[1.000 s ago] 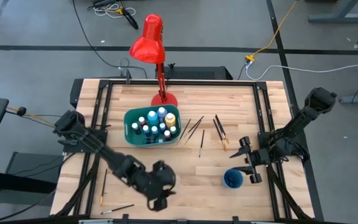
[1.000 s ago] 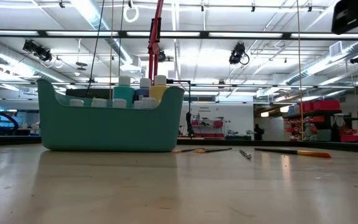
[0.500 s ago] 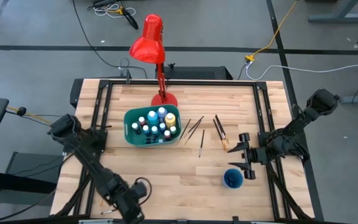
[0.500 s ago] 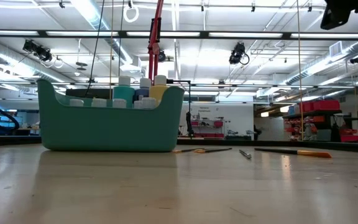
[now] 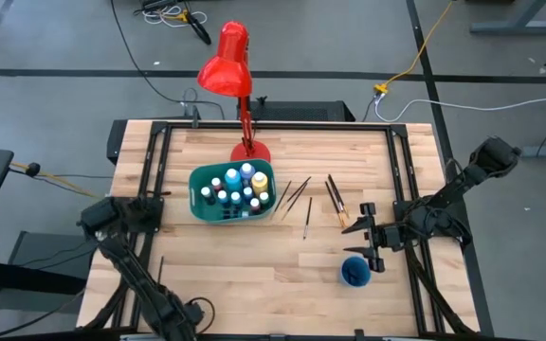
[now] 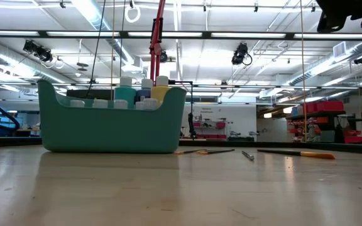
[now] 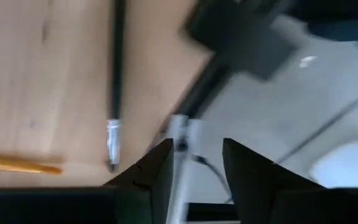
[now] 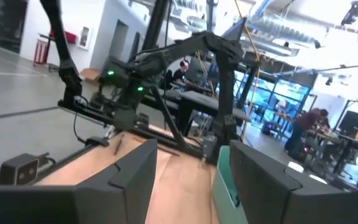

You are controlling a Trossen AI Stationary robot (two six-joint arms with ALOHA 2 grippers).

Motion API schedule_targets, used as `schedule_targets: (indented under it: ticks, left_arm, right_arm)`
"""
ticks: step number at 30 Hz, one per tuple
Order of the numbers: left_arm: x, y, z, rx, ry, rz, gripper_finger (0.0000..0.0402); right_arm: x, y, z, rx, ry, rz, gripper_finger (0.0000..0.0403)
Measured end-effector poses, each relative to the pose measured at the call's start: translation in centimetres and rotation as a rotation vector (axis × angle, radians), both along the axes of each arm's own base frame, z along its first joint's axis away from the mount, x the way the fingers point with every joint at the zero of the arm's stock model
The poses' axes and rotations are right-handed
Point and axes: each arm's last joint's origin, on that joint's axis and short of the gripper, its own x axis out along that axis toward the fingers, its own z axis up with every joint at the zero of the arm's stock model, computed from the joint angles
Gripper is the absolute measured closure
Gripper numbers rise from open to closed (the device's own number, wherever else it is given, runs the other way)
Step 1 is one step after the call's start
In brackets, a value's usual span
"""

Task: Pick & Place Paint Supplies
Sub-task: Put the silver paint brush into the blue cup

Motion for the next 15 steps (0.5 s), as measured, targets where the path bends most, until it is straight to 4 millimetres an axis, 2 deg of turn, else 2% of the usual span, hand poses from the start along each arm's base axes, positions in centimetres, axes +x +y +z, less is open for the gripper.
schedule_targets:
  ticks: [6, 11, 15]
  left_arm:
    - [0.1, 0.9, -1.4, 0.171, -0.031, 0.022, 0.03]
    - [0.5, 1.2, -1.2, 0.166, -0.037, 0.024, 0.0327]
    - [0.5, 1.1, -1.2, 0.133, 0.026, 0.05, 0.0329]
  right_arm:
    - [0.1, -0.1, 0.2, 0.0, -0.028, 0.065, 0.0195]
    - [0.2, -0.1, 0.4, -0.005, -0.046, 0.117, 0.0195]
    - [0.3, -0.3, 0.3, -0.005, -0.045, 0.108, 0.0195]
